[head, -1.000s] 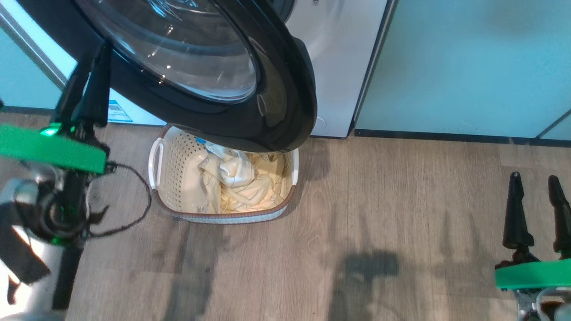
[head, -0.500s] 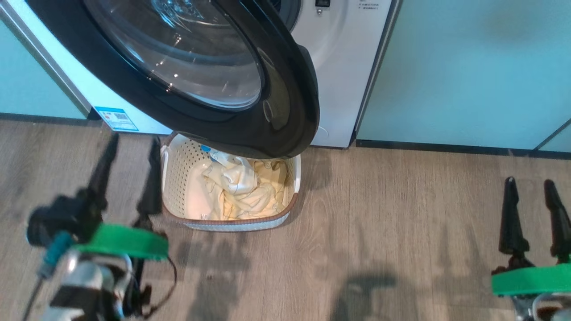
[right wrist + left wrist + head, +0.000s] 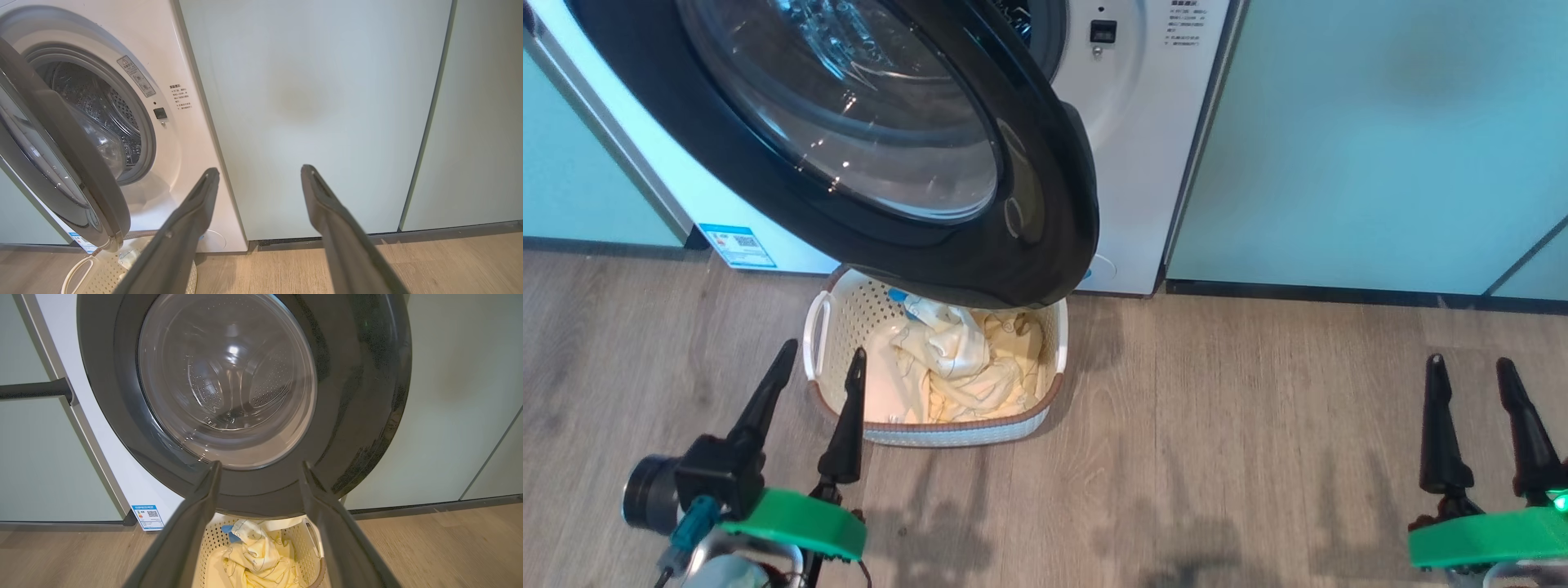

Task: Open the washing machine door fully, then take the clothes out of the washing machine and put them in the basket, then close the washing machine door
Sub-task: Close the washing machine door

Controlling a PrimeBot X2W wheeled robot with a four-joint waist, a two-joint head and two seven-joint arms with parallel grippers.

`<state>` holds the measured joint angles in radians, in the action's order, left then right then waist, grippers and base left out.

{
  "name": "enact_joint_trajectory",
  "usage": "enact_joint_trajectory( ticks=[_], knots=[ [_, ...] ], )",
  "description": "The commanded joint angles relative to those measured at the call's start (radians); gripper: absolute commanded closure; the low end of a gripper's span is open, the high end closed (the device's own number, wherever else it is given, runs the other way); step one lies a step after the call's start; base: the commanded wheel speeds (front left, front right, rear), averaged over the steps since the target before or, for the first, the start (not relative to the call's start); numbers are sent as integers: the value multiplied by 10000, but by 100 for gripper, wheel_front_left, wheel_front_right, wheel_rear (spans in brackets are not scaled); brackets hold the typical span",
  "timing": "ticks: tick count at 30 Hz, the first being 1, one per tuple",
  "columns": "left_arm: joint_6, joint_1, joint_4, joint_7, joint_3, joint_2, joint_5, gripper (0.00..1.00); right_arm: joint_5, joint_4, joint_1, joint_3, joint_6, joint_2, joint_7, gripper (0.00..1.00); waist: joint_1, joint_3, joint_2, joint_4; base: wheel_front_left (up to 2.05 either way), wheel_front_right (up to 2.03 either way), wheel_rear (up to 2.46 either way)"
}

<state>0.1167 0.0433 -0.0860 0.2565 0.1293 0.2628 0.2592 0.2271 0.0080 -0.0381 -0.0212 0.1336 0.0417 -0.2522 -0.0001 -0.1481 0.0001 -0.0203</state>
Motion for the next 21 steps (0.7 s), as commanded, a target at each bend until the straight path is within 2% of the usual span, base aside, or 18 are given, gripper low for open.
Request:
enact_joint_trajectory(
  ticks=[1,21],
  knots=[
    [-18,-148,-246,52,-424,81,-66,0,-88,-307,18,269,-29,85,-95,0,1,41,-1,-32,0,0,0],
    [-292,-66,232,53,-655,-330,-138,0,-89,-204,-100,391,-29,85,-95,0,1,303,-1,-170,0,0,0]
  ],
)
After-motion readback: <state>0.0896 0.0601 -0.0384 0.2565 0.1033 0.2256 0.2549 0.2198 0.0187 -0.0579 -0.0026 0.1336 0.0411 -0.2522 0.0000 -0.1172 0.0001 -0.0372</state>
